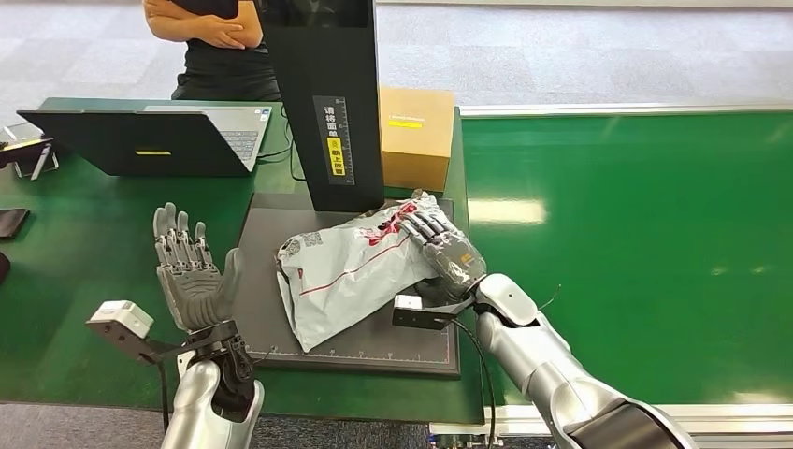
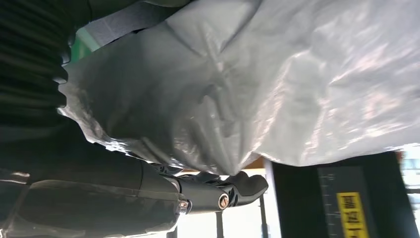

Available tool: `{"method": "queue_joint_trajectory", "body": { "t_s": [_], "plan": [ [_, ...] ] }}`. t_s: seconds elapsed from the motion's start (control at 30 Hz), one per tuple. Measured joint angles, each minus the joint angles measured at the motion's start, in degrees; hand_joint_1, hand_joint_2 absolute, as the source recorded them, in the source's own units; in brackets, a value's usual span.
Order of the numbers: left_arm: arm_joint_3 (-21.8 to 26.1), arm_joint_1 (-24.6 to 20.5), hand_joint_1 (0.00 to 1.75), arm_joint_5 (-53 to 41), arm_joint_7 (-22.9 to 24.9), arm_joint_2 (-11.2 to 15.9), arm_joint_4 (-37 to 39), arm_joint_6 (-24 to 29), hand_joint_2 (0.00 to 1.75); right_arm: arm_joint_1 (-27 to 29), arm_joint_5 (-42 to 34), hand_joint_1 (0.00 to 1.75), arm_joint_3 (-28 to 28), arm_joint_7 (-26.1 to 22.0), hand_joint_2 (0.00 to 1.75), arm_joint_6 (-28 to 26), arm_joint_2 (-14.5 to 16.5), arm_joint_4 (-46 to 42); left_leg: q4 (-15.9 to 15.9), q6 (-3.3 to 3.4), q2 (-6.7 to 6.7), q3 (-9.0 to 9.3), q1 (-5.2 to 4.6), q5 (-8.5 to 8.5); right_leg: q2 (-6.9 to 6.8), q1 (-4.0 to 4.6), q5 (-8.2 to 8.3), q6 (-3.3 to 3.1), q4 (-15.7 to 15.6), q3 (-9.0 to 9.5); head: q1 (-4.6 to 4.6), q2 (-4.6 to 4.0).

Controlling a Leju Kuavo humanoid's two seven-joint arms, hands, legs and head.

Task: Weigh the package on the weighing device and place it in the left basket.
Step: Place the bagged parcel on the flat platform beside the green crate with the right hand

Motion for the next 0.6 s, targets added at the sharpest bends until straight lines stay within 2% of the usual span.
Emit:
{"method": "queue_joint_trajectory", "body": {
  "t_s": [0.17,0.23,0.3,0.4,0.47,0.6],
  "plan": [
    [-0.2,0.0,0.00,-0.1,0.0,0.0,-0.4,-4.2,1.75,0.7,-6.6,0.00,-1.5,-9.8,1.75,0.0,1.1,-0.5,0.0,0.00,0.00,-0.01,0.00,0.00,0.00,0.00,0.00,0.00,0.0,-0.01,-0.01,0.00],
    [-0.9,-0.1,0.00,-0.2,0.0,0.1,-0.2,-5.4,1.75,1.6,-10.6,0.00,-1.8,-11.1,1.75,1.6,1.6,-2.3,0.0,0.00,0.00,-0.02,0.00,0.00,0.00,0.00,0.00,0.00,0.0,-0.03,-0.02,0.00],
    [-1.8,-0.3,0.00,-0.3,0.1,0.2,0.4,-6.7,1.75,3.1,-18.3,0.00,-1.8,-11.2,1.75,6.5,1.8,-6.1,0.0,0.00,-0.01,-0.04,0.00,0.00,-0.01,0.00,0.00,0.00,0.0,-0.04,-0.01,0.00],
    [-3.4,-0.5,0.00,-0.7,0.4,0.4,2.0,-8.3,1.75,5.9,-29.9,0.00,-1.7,-11.3,1.75,17.1,1.9,-13.3,0.0,0.00,0.00,-0.04,0.00,0.00,0.01,0.00,0.00,0.00,0.0,-0.06,-0.01,0.00],
    [-4.1,-0.6,0.00,-1.2,0.5,0.4,2.9,-8.9,1.75,7.9,-34.1,0.00,-1.7,-11.3,1.75,22.1,1.8,-18.3,0.0,0.00,0.00,-0.04,0.00,0.00,0.01,0.00,0.00,0.00,0.0,-0.08,-0.02,0.00],
    [-5.2,-0.6,0.00,-2.5,1.2,0.6,4.1,-10.0,1.75,12.8,-41.4,0.00,-2.2,-11.2,1.75,28.7,1.3,-28.4,0.0,0.00,0.00,-0.06,0.00,0.00,0.00,0.00,0.00,0.00,0.0,-0.10,-0.01,0.00]
  ]
}}
